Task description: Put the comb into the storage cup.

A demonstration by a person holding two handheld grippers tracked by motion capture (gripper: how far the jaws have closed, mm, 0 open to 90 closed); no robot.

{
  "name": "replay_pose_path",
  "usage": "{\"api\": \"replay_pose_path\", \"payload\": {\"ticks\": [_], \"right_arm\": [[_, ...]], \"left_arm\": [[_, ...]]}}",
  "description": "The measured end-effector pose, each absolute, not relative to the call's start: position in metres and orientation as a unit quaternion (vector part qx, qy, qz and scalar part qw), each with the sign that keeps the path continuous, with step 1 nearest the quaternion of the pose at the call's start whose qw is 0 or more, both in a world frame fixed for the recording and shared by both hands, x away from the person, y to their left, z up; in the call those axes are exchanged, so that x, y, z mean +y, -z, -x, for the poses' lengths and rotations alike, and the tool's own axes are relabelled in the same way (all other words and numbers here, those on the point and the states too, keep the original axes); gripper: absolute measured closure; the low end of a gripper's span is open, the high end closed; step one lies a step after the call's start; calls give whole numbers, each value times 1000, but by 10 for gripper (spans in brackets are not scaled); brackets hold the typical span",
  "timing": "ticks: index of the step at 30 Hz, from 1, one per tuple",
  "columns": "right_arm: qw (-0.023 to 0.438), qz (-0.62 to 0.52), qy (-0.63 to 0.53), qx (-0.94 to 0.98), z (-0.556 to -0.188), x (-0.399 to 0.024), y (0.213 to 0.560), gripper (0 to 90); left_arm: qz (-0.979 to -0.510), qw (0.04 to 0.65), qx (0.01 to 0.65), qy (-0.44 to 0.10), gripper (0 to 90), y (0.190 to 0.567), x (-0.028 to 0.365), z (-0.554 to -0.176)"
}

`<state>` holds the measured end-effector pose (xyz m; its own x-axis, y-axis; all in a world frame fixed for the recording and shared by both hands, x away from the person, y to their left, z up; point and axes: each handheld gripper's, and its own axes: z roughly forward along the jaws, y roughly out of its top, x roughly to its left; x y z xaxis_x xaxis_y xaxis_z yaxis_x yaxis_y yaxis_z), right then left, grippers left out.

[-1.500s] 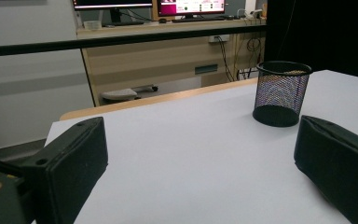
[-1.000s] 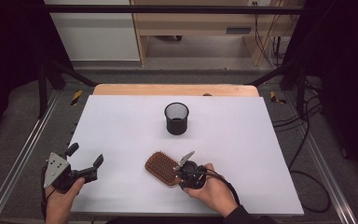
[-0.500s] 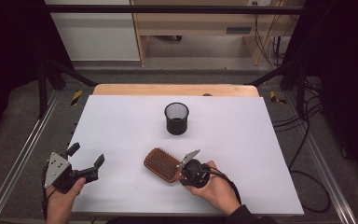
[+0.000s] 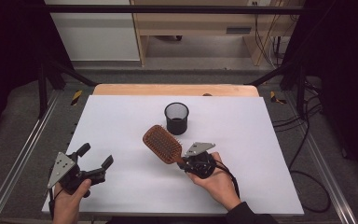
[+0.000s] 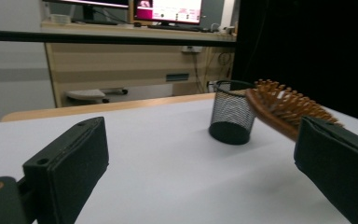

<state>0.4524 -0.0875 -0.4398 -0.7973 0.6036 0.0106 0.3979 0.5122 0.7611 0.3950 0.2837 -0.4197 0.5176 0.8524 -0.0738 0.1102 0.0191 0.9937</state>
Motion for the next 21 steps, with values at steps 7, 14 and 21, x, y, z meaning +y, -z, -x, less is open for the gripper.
{"api": "replay_pose_path", "payload": {"ticks": [7,14,21], "right_arm": [[138,-289,-432,843,-451,-88,439,729],[148,-289,-461,826,-450,-89,434,729],[161,-287,-483,811,-448,-90,426,730]], "left_arm": [[-617,636,381,-265,36,403,258,-406],[-612,648,383,-244,38,385,232,-422],[-622,651,379,-213,32,376,209,-434]]}}
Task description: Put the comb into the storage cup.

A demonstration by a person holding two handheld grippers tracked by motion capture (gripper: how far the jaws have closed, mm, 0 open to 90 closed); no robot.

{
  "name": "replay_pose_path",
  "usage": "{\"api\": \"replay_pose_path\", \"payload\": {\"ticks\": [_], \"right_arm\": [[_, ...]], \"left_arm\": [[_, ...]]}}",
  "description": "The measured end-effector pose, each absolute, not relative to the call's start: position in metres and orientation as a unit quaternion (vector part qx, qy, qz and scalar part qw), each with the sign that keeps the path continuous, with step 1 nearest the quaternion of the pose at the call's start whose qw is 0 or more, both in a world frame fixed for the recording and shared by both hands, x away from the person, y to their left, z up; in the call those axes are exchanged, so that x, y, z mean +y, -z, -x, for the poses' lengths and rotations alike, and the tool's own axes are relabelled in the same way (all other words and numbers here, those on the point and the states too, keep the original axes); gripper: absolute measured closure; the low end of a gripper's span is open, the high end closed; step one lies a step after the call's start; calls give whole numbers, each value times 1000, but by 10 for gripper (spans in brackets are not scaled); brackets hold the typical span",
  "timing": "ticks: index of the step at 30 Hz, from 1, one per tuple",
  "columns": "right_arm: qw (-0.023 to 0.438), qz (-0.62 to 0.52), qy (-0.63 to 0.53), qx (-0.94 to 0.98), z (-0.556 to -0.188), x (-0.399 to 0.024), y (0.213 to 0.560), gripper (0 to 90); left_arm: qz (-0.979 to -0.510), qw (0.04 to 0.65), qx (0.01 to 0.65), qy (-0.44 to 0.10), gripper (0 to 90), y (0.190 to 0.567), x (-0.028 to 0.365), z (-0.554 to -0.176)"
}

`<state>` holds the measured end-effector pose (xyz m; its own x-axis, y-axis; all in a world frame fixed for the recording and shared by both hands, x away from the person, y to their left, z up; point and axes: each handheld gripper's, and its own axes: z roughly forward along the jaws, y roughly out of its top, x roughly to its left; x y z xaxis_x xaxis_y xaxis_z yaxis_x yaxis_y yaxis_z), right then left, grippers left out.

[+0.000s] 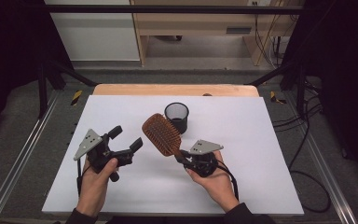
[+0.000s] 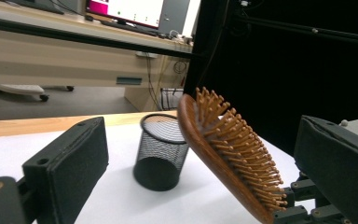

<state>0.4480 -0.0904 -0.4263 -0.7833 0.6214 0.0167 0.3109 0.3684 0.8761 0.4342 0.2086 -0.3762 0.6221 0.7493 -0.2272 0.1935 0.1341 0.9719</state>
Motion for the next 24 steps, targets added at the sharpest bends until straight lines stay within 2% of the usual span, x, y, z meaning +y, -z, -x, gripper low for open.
{"api": "replay_pose_path", "payload": {"ticks": [10,24], "right_arm": [[172,-288,-511,791,-446,-94,419,730],[189,-277,-527,781,-441,-94,413,730]], "left_arm": [[-614,661,398,-166,33,375,189,-451],[-608,675,392,-144,30,366,172,-458]]}}
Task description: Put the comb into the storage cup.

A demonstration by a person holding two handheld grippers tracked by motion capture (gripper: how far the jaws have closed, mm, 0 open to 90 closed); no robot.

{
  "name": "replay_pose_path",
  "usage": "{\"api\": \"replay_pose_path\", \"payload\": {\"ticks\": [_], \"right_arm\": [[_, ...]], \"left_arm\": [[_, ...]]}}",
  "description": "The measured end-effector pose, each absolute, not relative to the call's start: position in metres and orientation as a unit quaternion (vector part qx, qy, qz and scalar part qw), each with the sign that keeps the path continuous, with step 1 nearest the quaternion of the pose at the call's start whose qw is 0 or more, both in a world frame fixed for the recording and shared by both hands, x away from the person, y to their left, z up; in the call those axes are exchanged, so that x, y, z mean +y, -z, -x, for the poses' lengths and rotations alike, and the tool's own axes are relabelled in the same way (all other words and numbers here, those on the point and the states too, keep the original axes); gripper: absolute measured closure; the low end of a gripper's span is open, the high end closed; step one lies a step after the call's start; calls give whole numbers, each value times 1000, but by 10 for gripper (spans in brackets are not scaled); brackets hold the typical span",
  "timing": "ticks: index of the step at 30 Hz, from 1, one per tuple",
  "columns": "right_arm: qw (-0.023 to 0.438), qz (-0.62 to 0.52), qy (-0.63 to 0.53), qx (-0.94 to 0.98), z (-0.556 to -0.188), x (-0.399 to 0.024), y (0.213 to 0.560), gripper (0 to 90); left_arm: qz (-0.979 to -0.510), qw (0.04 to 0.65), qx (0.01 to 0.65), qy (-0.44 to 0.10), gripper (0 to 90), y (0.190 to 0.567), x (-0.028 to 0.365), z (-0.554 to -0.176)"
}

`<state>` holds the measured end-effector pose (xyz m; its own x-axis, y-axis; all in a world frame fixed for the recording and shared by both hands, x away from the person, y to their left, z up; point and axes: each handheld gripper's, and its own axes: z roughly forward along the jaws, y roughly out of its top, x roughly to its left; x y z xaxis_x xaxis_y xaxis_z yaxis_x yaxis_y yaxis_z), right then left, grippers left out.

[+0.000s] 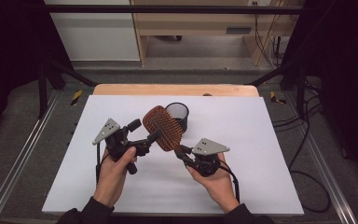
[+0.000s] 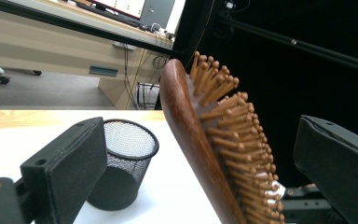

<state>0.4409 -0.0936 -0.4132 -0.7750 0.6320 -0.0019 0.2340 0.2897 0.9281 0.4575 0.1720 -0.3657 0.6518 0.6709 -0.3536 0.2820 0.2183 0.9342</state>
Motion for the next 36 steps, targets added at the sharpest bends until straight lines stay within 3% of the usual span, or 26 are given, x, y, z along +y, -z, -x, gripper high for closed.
{"api": "replay_pose_path", "payload": {"ticks": [36], "right_arm": [[195,-264,-535,778,-437,-90,413,729]], "left_arm": [[-607,676,398,-127,77,356,158,-465]]}}
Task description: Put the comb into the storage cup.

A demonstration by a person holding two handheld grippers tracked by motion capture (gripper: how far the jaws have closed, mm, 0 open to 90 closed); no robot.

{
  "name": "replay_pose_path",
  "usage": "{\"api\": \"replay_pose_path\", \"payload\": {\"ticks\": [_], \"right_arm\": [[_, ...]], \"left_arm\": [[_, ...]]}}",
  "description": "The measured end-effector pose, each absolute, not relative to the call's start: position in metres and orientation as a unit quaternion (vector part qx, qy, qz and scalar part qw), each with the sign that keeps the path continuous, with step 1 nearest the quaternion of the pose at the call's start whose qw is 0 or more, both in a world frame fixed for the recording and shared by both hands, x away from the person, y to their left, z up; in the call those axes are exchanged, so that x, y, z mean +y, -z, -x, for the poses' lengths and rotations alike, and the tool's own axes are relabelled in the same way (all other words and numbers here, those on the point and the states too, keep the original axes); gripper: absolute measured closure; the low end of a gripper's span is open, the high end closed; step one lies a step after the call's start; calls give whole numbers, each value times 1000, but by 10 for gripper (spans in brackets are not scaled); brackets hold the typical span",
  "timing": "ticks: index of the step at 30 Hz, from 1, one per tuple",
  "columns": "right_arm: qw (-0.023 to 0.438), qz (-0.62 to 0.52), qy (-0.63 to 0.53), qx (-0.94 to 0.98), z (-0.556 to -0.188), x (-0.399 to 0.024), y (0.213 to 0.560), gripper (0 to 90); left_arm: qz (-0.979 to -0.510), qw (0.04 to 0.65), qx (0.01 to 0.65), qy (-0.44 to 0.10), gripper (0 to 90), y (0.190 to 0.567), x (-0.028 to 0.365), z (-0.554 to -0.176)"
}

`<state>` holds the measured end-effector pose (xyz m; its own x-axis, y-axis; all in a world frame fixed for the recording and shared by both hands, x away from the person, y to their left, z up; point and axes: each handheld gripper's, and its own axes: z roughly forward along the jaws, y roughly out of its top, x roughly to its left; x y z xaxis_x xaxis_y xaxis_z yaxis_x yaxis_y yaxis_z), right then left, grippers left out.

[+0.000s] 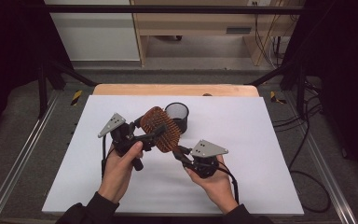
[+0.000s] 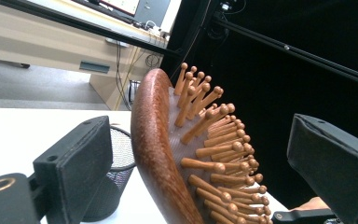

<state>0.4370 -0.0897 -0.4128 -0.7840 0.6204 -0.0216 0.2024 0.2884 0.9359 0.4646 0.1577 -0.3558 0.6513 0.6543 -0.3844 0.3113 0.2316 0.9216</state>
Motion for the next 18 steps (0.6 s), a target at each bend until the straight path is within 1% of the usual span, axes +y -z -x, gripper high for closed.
{"api": "replay_pose_path", "payload": {"ticks": [4,7,12,18], "right_arm": [[195,-264,-535,779,-437,-90,413,729],[198,-263,-532,780,-437,-89,413,729],[198,-265,-533,779,-437,-89,413,729],[198,-264,-533,779,-437,-89,413,729]], "left_arm": [[-606,676,401,-123,99,356,157,-466],[-603,678,402,-123,150,356,157,-466],[-605,676,405,-114,199,357,155,-466],[-603,675,411,-109,289,357,154,-465]]}}
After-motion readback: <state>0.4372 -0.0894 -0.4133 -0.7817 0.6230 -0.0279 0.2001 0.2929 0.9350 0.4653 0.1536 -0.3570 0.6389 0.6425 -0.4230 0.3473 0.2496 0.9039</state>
